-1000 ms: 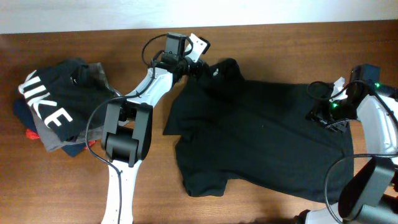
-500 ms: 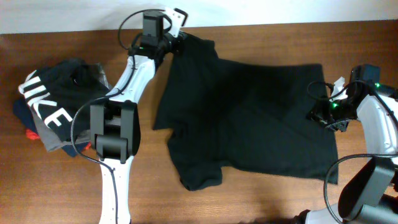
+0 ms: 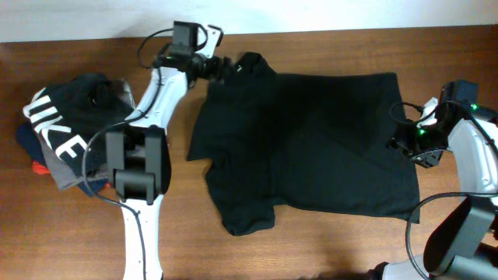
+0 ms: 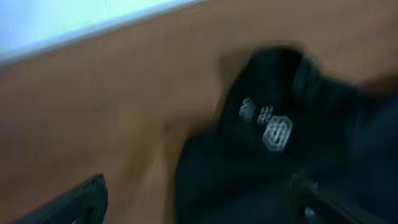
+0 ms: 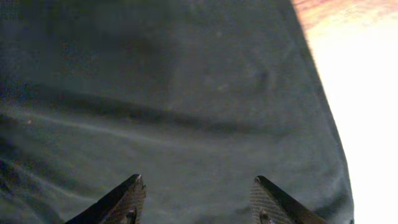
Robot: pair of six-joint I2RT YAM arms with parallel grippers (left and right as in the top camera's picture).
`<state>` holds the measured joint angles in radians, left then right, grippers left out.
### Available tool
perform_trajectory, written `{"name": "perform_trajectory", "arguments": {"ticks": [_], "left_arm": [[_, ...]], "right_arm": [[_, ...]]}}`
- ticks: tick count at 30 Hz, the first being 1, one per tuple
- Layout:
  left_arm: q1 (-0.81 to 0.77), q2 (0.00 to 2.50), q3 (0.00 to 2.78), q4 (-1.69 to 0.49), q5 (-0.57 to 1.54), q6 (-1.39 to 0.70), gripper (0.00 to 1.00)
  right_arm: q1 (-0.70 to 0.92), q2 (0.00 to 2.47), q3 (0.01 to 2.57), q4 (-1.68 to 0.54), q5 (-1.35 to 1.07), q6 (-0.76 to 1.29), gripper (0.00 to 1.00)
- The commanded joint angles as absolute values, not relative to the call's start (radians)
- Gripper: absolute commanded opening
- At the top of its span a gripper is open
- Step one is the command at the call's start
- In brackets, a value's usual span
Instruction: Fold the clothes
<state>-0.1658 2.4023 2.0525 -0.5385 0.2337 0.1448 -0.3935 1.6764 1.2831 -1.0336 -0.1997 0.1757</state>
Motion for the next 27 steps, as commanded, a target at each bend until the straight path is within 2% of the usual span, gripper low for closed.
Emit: {"name": "perform_trajectory", "arguments": {"ticks": [1, 7, 8, 10, 16, 21, 23, 27], "left_arm": [[-0.126, 2.195, 2.081, -0.655, 0.221, 0.143, 0.90], [-0.123, 1.975, 2.081, -0.963, 0.220, 0.153, 0.89], [-0.123, 1.936, 2.081, -1.012, 0.219, 0.152, 0.80], [-0.122, 1.864, 2.080, -1.102, 0.215, 0.151, 0.73], [-0.121, 1.717, 2.080, -1.390, 0.212, 0.071, 0.71], [-0.133, 1.705, 2.055, -1.669, 0.218, 0.025, 0.65], [-0.161, 1.694, 1.982, -1.688, 0.252, 0.025, 0.61], [-0.264, 1.671, 1.737, -1.653, 0.292, 0.010, 0.61]], "right_arm": [[-0.421, 1.691, 1.288, -1.032, -0.169, 0.203, 0.61], [-0.441, 1.689, 1.288, -1.045, -0.266, 0.157, 0.60], [-0.441, 1.683, 1.289, -1.051, -0.287, 0.154, 0.58], [-0.441, 1.663, 1.289, -1.066, -0.318, 0.154, 0.57], [-0.441, 1.525, 1.289, -1.145, -0.349, 0.126, 0.57], [-0.441, 1.369, 1.289, -1.222, -0.359, 0.108, 0.61], [-0.441, 1.317, 1.289, -1.246, -0.359, 0.108, 0.64], [-0.441, 1.263, 1.288, -1.281, -0.355, 0.109, 0.68]]}}
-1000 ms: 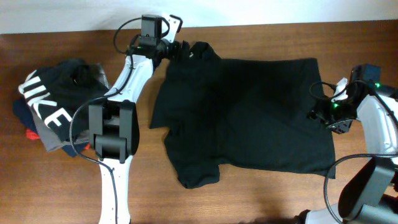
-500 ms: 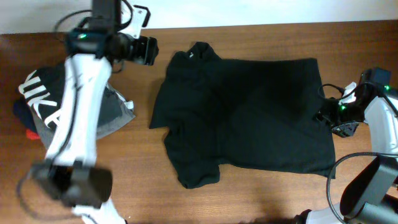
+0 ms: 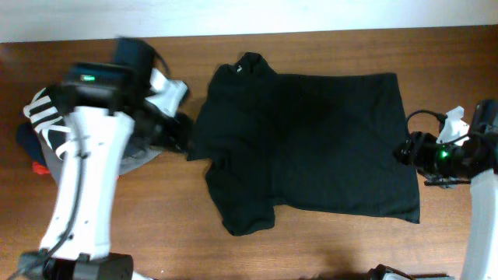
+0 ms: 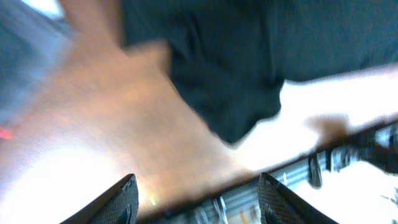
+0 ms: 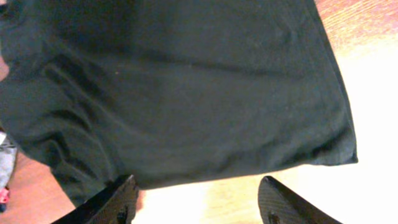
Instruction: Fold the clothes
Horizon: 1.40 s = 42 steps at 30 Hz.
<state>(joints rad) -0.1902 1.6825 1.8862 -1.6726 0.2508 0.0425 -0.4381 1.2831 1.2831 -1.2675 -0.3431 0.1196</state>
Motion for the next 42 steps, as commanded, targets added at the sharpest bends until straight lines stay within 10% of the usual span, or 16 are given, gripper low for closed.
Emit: {"name": "perform_trajectory", "arguments": {"ticks": [1, 22, 27, 34, 42], "left_arm": [[-0.284, 1.671, 1.682, -1.627, 0.292, -0.015, 0.61], [-0.519, 1.671, 0.893, -0.984, 0.428, -0.247, 0.77], [-0.518, 1.674, 0.872, -0.888, 0.426, -0.258, 0.59], [-0.518, 1.674, 0.873, -0.869, 0.424, -0.276, 0.01], [-0.454, 1.600, 0.913, -1.098, 0.376, -0.276, 0.00]], "right_arm": [[-0.441, 1.263, 1.289, -1.290, -0.355, 0.108, 0.68], [-0.441, 1.315, 1.036, -1.168, -0.333, 0.112, 0.73], [-0.441, 1.315, 1.024, -1.137, -0.329, 0.139, 0.73], [-0.441, 1.316, 1.024, -1.113, -0.322, 0.139, 0.73], [-0.441, 1.320, 1.012, -1.105, -0.202, 0.229, 0.86]]}}
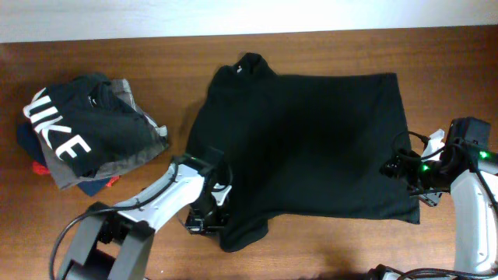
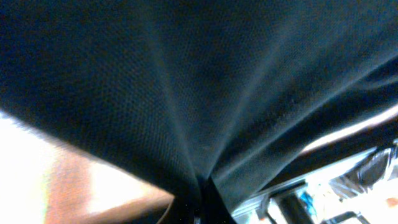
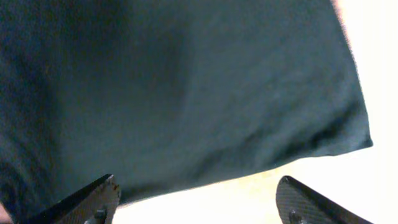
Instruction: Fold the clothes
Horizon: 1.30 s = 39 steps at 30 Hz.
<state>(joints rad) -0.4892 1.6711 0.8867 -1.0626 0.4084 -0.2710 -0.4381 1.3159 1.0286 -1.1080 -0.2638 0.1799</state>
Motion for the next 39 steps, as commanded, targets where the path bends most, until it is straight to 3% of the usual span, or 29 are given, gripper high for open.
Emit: {"name": "perform_trajectory", "arguments": {"ticks": [1, 9, 14, 19, 26, 32, 36, 39], "left_arm": [[-0.436, 1.573, 0.913, -1.119, 0.342, -0.276, 0.00], [-0.359, 1.465, 0.913, -1.130, 0.313, -0.276, 0.01], [-0.359, 1.466, 0.913, -1.131, 0.313, -0.275, 0.01], [-0.359, 1.466, 0.913, -1.127, 0.314, -0.275, 0.01], [-0.359, 1.466, 0.913, -1.122, 0.315, -0.276, 0.01], [-0.359, 1.466, 0.913, -1.120, 0.315, -0.276, 0.01], [-0.359, 1.466, 0.913, -1.122, 0.315, -0.276, 0.01], [-0.359, 1.466, 0.913, -1.122, 0.314, -0.276, 0.01]], "right_arm": [[-0.441, 1.325, 1.007, -1.105, -0.201, 0.245, 0.86], [-0.463, 1.420, 0.921, -1.057, -0.108, 0.331, 0.84], [-0.589, 1.489, 0.908, -1.070, -0.092, 0.316, 0.71], [-0.719, 1.501, 0.891, -1.084, -0.112, 0.313, 0.80], [-0.781, 1.501, 0.795, -1.024, -0.118, 0.329, 0.82], [-0.805, 1.501, 0.681, -0.851, -0.149, 0.384, 0.50], [-0.805, 1.501, 0.672, -0.842, -0.145, 0.383, 0.38], [-0.805, 1.501, 0.672, -0.831, -0.145, 0.384, 0.22]]}}
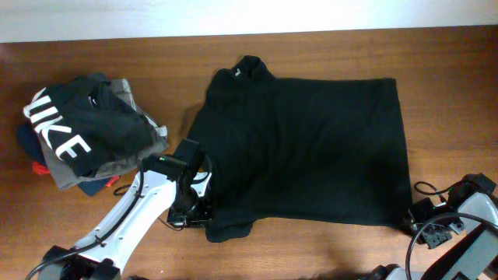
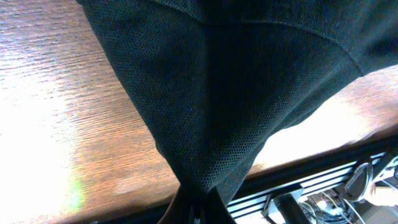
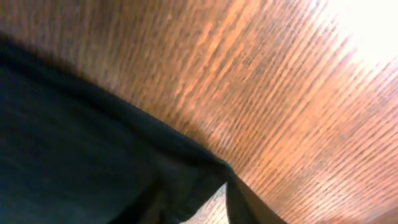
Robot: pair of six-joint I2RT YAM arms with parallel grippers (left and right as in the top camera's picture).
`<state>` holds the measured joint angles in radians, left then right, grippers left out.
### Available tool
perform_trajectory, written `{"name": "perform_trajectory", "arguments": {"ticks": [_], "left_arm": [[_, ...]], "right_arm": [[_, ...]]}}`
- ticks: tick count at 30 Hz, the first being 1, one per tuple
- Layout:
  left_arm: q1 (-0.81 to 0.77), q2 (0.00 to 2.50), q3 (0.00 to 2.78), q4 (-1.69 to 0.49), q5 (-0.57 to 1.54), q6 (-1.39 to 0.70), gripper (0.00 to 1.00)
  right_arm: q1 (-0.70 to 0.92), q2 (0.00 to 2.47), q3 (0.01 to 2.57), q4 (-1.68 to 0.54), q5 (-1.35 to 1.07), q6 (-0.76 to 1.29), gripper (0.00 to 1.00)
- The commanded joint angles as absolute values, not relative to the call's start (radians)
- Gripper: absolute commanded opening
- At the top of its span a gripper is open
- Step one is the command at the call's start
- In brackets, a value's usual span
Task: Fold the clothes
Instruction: 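Fold the bottom half up over the top with both grippers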
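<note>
A black T-shirt (image 1: 311, 148) lies spread flat across the middle of the wooden table (image 1: 319, 253), with its collar at the far left. My left gripper (image 1: 201, 214) is at the shirt's near left sleeve. In the left wrist view the left gripper (image 2: 199, 202) is shut on a pinch of the black cloth (image 2: 217, 93), which is lifted off the wood. My right gripper (image 1: 411, 223) is at the near right hem corner. In the right wrist view the right gripper (image 3: 217, 199) is shut on that corner of the shirt (image 3: 74, 137).
A pile of other clothes (image 1: 78, 132), with a black garment with white lettering on top, lies at the left of the table. The table's near edge runs just below both grippers. A white wall borders the far side.
My right gripper was open over the hem at the shirt's right side; it is now nearer the front, shut on the near right corner. My left gripper, still pinching the sleeve, has shifted slightly left.
First my left gripper was open at the collar and the right open over the right hem. Then the left arm was over the clothes pile, open. After that the left was shut on the near sleeve. Now both grippers hold the shirt's near edge.
</note>
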<state>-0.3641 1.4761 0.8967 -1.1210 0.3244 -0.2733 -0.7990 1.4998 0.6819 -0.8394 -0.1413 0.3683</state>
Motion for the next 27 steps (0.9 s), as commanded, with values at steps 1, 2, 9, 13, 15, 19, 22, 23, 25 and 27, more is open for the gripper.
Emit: {"name": "perform_trajectory", "arguments": {"ticks": [1, 2, 9, 13, 15, 19, 22, 23, 25, 27], "left_arm": [[-0.359, 1.466, 0.913, -1.122, 0.314, -0.276, 0.01], [-0.359, 1.466, 0.913, -1.122, 0.315, -0.276, 0.00], [-0.359, 1.465, 0.913, -1.158, 0.315, -0.276, 0.00], [-0.359, 1.465, 0.913, -1.202, 0.323, -0.276, 0.00], [-0.359, 1.464, 0.913, -1.232, 0.352, -0.276, 0.00], [-0.360, 1.436, 0.913, -1.277, 0.423, -0.276, 0.01], [-0.355, 1.390, 0.914, -1.262, 0.398, -0.275, 0.01], [-0.346, 1.374, 0.918, -1.243, 0.378, -0.275, 0.00], [-0.323, 1.358, 0.934, -1.206, 0.362, -0.272, 0.00], [-0.299, 1.357, 0.953, -1.156, 0.360, -0.267, 0.00]], "right_arm": [[-0.805, 1.501, 0.672, -0.827, -0.146, 0.383, 0.18], [-0.805, 1.499, 0.673, -0.813, -0.146, 0.374, 0.14], [-0.805, 1.430, 0.761, -0.909, -0.149, 0.352, 0.04], [-0.805, 1.335, 0.867, -1.045, -0.150, 0.344, 0.04], [-0.805, 1.282, 0.920, -1.111, -0.167, 0.317, 0.05], [-0.805, 1.174, 1.000, -1.209, -0.191, 0.262, 0.06], [-0.805, 1.102, 1.014, -1.216, -0.196, 0.244, 0.06], [-0.805, 1.087, 1.014, -1.208, -0.207, 0.244, 0.06], [-0.802, 1.083, 1.014, -1.185, -0.239, 0.244, 0.06], [-0.792, 1.100, 1.014, -1.149, -0.277, 0.244, 0.06]]}}
